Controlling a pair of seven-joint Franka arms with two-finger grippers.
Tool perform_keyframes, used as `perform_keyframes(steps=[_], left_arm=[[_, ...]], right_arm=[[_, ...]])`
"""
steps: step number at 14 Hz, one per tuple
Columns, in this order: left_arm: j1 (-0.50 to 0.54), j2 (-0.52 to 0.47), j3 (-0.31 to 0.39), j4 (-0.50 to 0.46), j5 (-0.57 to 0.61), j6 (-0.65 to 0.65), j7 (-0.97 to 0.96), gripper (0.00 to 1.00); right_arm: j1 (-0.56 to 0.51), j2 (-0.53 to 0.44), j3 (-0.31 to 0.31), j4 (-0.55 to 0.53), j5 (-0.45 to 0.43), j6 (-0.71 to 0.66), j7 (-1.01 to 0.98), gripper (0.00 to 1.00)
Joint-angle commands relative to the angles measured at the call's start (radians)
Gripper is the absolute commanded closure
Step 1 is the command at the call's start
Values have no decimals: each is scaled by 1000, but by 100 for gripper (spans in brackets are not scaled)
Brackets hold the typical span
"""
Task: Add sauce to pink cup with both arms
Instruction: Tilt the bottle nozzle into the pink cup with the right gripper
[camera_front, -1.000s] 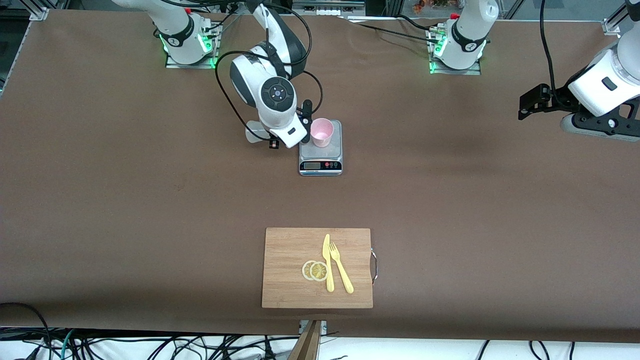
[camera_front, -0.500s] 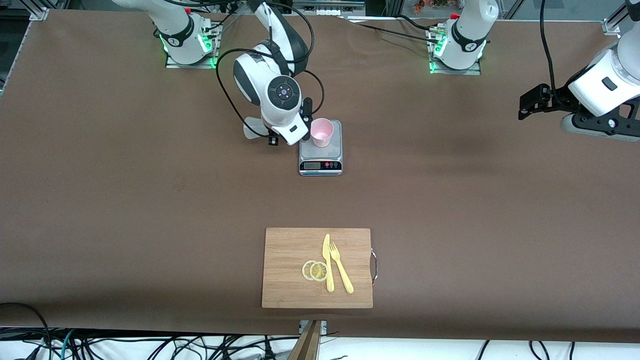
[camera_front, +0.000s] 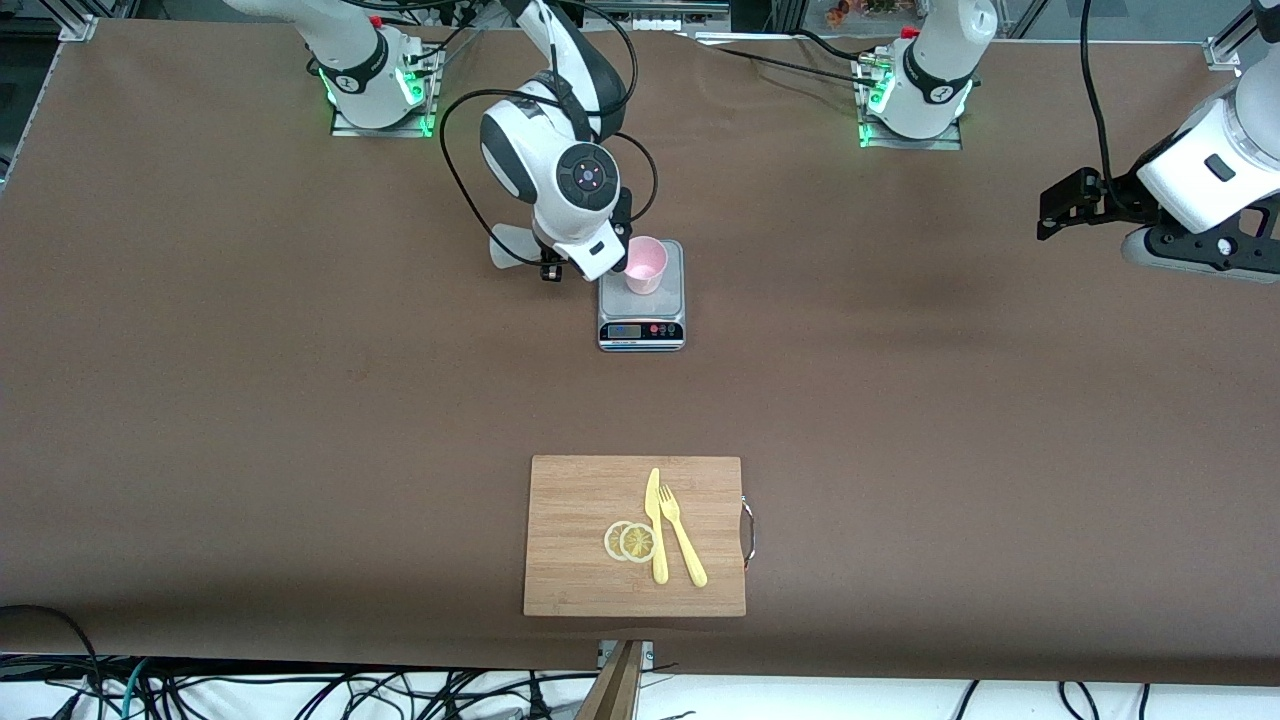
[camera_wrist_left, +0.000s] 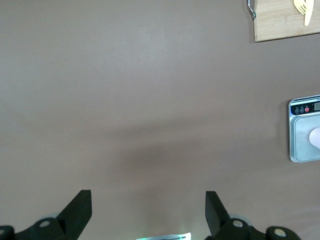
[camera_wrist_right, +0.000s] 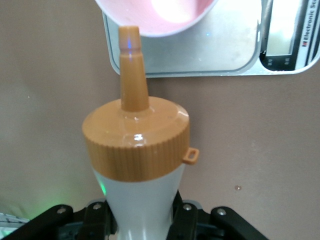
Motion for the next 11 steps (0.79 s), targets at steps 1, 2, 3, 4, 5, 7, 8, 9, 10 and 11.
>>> perform_keyframes(steps=[1,2,3,4,5,7,8,9,10,11], left_arm=[[8,4,-1,19,-13,-17,22,0],[8,4,-1,19,-15,-17,22,0],[8,4,-1,19,-15,-17,22,0],[8,4,-1,19,-15,-17,22,0],[8,4,-1,19,-15,-17,22,0],[8,4,-1,19,-15,-17,22,0],[8,4,-1,19,-15,-17,22,0],[8,4,-1,19,-15,-19,22,0],[7,4,-1,19,-15,-19,22,0],[7,4,-1,19,-15,-19,21,0]], right_arm=[[-4,-5,11,14,-24,-31,20,62],[-4,1,12,20,-24,-34,28,62],[-4,3,19,24,-25,-37,42,62],[-4,9,20,30,-25,-38,48,62],[-4,10,23,34,-31,-42,50,62],[-4,15,26,40,-32,-48,50,62],[-4,17,26,43,-32,-51,51,62],[-4,17,28,50,-32,-61,51,62],[-4,20,32,58,-32,-72,51,62],[-4,24,32,66,-32,-77,51,62]])
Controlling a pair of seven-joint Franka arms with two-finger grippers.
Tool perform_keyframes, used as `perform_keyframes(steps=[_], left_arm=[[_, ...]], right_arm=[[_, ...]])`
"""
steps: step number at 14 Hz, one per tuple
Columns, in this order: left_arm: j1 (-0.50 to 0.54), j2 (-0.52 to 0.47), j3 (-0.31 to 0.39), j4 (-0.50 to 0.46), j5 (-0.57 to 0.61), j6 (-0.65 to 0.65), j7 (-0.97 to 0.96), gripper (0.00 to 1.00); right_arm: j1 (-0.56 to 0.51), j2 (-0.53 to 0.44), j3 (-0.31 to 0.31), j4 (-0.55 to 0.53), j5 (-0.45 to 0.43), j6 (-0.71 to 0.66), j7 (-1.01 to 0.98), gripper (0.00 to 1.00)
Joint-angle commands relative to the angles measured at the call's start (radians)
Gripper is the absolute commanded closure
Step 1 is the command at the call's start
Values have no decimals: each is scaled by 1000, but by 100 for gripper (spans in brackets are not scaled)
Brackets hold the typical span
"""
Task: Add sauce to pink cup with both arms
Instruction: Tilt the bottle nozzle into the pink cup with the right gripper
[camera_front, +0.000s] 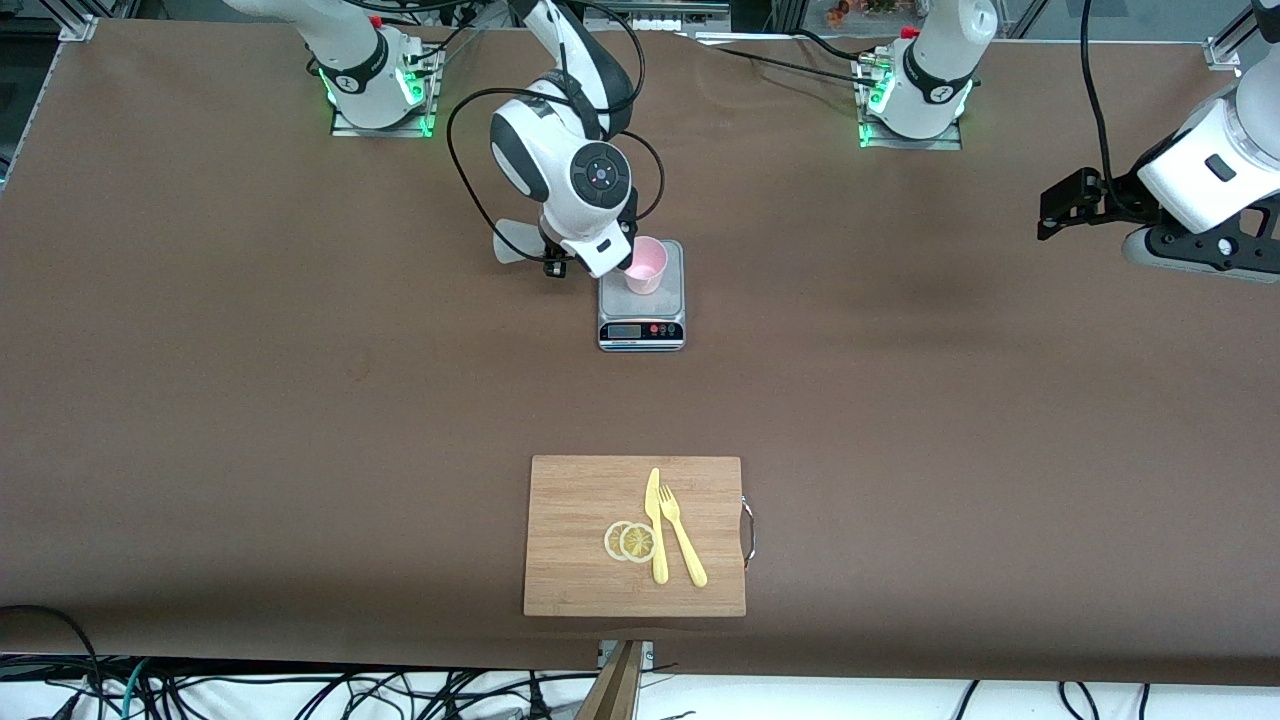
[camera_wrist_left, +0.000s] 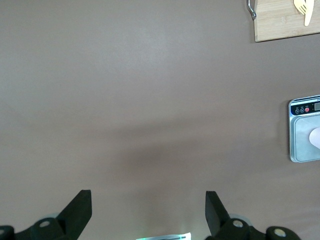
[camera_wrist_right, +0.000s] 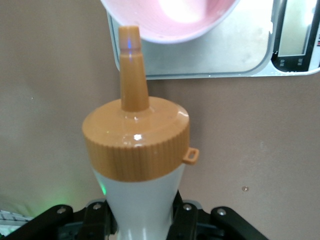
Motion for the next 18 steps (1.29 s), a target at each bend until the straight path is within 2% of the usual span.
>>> perform_keyframes(steps=[1,12,18], left_arm=[[7,4,-1,19,-15,-19,21,0],[8,4,2,21,-15,-19,22,0],[10,2,3,21,-10,-25,25,0]], right_arm=[[-4,11,13,47,-19,-54,20,62],[-15,37,13,67,-18,-58,20,62],[-15,52,13,110,-19,-129,33,62]])
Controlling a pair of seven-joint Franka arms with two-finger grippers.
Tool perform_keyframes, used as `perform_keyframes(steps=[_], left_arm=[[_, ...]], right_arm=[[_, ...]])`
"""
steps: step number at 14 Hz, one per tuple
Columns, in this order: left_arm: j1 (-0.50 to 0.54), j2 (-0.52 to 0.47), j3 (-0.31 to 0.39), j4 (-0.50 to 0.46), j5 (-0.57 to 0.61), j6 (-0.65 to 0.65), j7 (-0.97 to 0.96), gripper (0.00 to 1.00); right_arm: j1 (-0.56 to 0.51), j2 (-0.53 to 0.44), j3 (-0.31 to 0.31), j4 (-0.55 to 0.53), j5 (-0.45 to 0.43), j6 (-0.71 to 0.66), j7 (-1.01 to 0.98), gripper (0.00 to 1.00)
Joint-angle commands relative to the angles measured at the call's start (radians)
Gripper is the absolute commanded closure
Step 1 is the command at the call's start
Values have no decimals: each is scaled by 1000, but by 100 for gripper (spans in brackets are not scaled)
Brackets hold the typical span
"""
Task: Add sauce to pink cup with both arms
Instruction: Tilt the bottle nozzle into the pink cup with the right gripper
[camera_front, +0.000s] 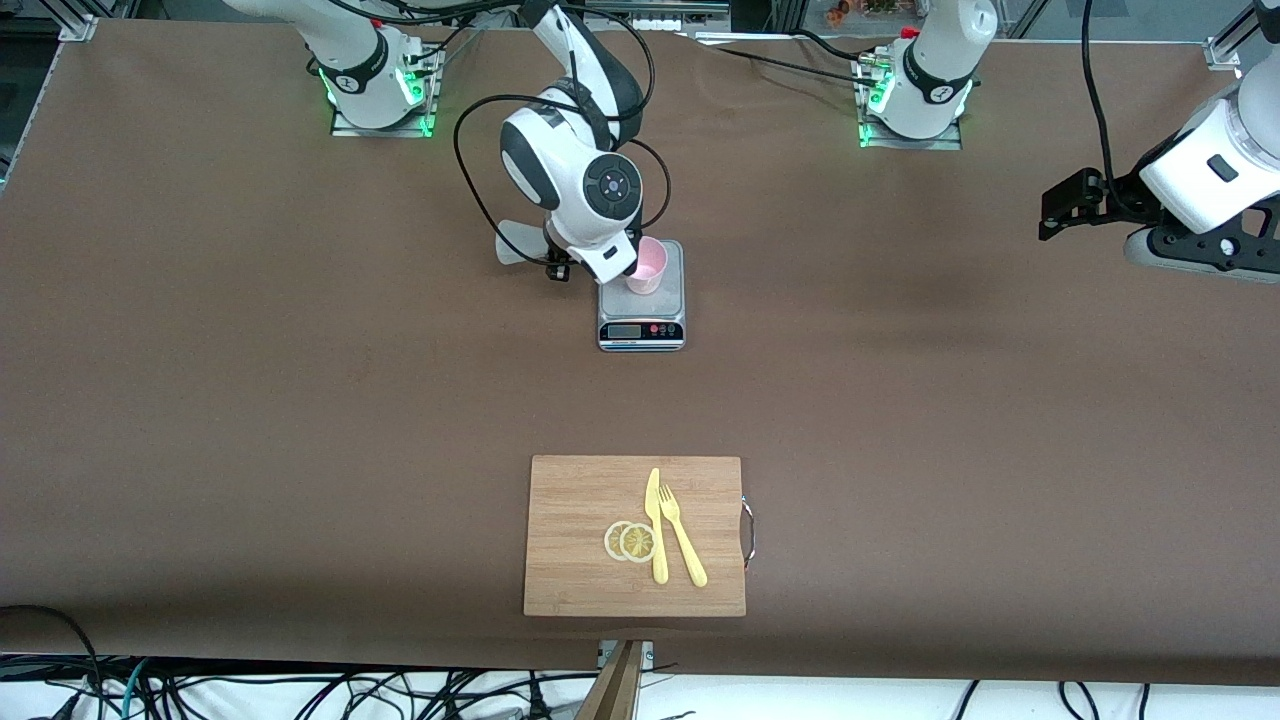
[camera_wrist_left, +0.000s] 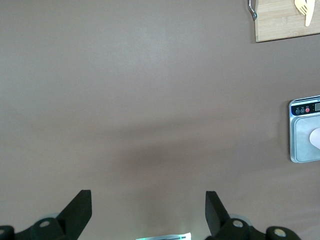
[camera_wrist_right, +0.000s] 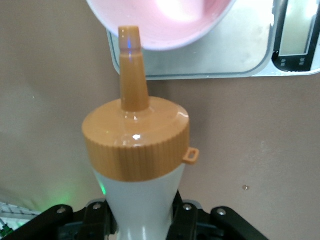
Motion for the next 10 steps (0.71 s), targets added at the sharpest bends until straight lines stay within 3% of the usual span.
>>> perform_keyframes(steps=[1,10], left_arm=[[9,2,1,21,-10,-25,24,0],[9,2,3,21,-13,-25,24,0]], right_arm=[[-9,5,10,50,-31,-81,36,62],[-15,46,11,127,-32,-153,71,62]])
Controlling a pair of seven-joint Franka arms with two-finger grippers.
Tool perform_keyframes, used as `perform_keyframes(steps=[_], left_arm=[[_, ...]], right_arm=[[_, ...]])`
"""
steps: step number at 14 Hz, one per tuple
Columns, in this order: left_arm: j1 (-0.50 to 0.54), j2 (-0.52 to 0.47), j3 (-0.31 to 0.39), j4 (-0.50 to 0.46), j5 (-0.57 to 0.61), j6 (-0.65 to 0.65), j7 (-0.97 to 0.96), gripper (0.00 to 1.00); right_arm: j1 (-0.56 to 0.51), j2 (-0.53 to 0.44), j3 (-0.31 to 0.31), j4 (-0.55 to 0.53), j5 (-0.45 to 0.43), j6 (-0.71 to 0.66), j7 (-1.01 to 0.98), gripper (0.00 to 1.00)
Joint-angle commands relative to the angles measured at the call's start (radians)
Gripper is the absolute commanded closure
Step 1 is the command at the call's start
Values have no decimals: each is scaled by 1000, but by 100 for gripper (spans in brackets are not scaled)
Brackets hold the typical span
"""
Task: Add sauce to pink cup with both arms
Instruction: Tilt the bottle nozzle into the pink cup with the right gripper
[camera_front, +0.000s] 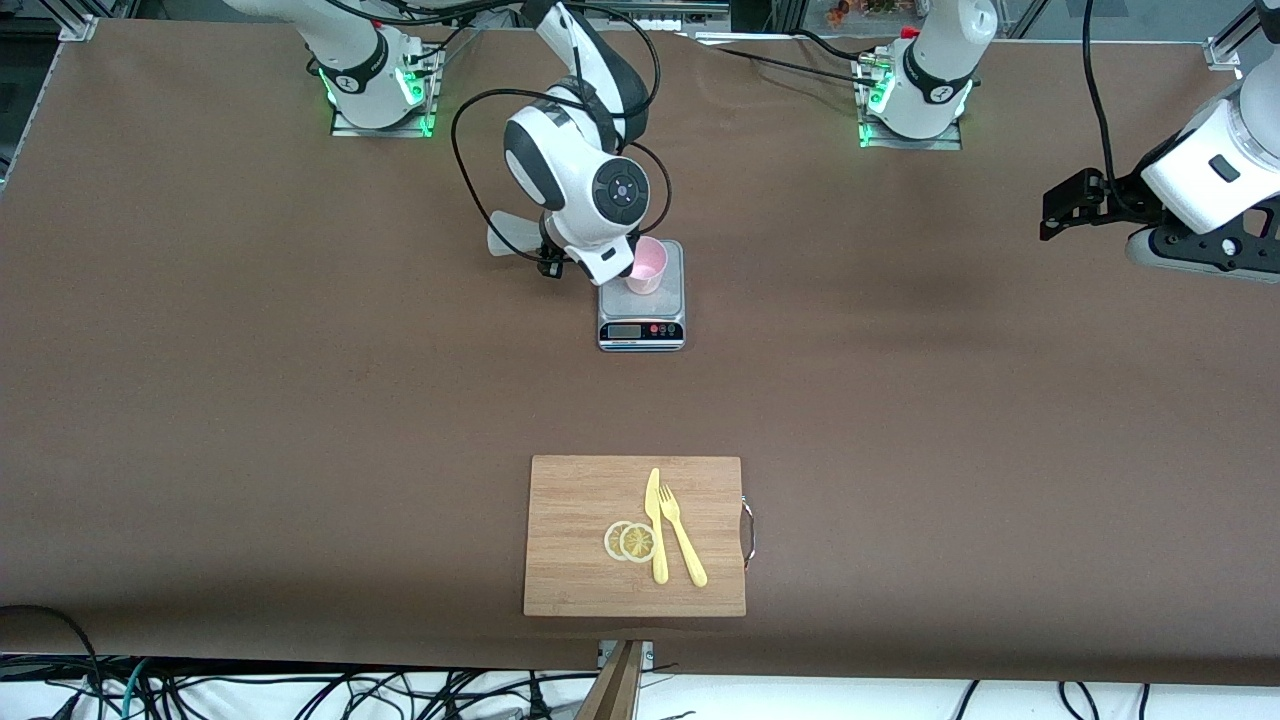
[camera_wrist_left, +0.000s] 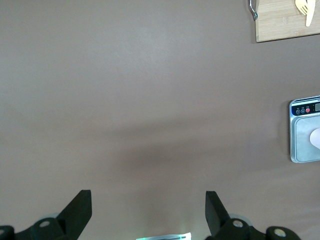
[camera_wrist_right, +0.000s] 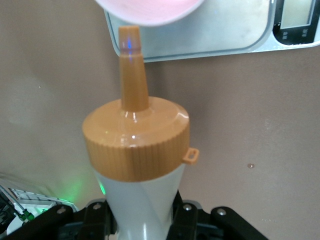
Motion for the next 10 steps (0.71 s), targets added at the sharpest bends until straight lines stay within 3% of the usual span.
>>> perform_keyframes(steps=[1,10], left_arm=[[8,2,2,21,-13,-24,24,0],[20,4,2,21,-15,-24,36,0]], right_arm=[[-11,20,12,54,-12,-46,21,62],[-25,49,16,124,-12,-96,36,62]])
